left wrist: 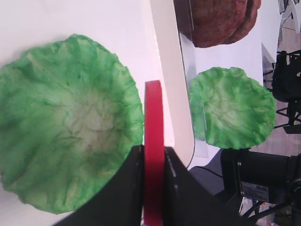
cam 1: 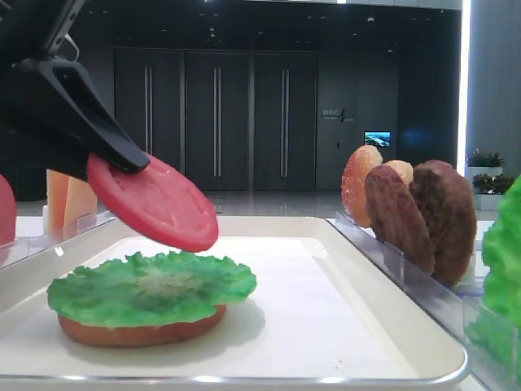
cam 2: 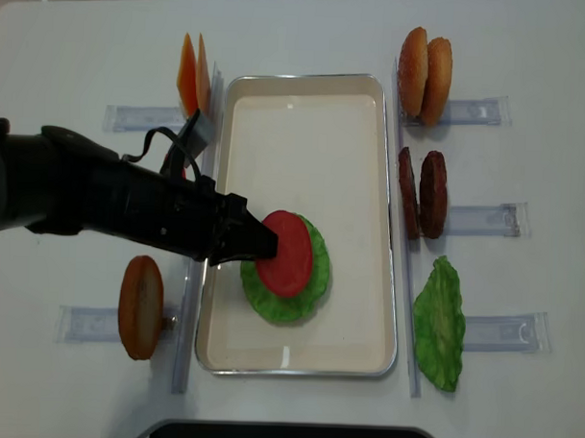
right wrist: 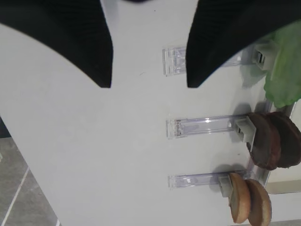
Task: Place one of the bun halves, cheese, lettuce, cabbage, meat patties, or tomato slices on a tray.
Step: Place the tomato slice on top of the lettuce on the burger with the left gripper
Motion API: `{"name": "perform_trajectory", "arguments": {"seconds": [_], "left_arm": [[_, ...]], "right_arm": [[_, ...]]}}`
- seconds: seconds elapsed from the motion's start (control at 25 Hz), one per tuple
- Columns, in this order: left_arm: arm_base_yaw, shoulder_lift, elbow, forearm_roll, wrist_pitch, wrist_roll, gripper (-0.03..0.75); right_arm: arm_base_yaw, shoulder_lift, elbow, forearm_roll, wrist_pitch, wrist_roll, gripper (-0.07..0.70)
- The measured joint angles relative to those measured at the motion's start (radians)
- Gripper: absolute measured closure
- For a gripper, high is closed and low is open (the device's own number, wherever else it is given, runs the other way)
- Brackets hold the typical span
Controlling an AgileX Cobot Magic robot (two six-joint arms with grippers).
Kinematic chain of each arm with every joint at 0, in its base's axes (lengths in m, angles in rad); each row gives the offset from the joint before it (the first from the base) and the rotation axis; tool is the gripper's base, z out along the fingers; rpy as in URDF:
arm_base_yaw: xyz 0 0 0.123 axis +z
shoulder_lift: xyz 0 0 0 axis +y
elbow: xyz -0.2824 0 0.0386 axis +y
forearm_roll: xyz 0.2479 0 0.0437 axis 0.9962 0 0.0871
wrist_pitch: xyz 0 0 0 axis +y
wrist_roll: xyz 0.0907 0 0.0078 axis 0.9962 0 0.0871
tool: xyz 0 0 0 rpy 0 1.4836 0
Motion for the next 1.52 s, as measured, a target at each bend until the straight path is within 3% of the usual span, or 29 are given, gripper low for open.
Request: {"name": "perform_trajectory", "arguments": {"seconds": [0.4, 1.04, 1.2, 1.52], "left_arm": [[0.000, 0.000, 0.000, 0.009, -0.035, -0.007, 0.659], [0.000, 0.000, 0.000, -0.004, -0.035, 0.028, 0.659], [0.000, 0.039, 0.000, -0.031, -0.004, 0.059, 0.659], [0.000, 0.075, 0.000, -0.047, -0.001, 0.084, 0.659]], "right_arm": [[0.000, 0.000, 0.000, 0.000, 0.000, 0.000, 0.286], [0.000, 0.000, 0.000, 0.000, 0.000, 0.000, 0.286], [0.000, 0.000, 0.000, 0.000, 0.000, 0.000, 0.286], [0.000, 0.000, 0.000, 0.000, 0.000, 0.000, 0.286]]}}
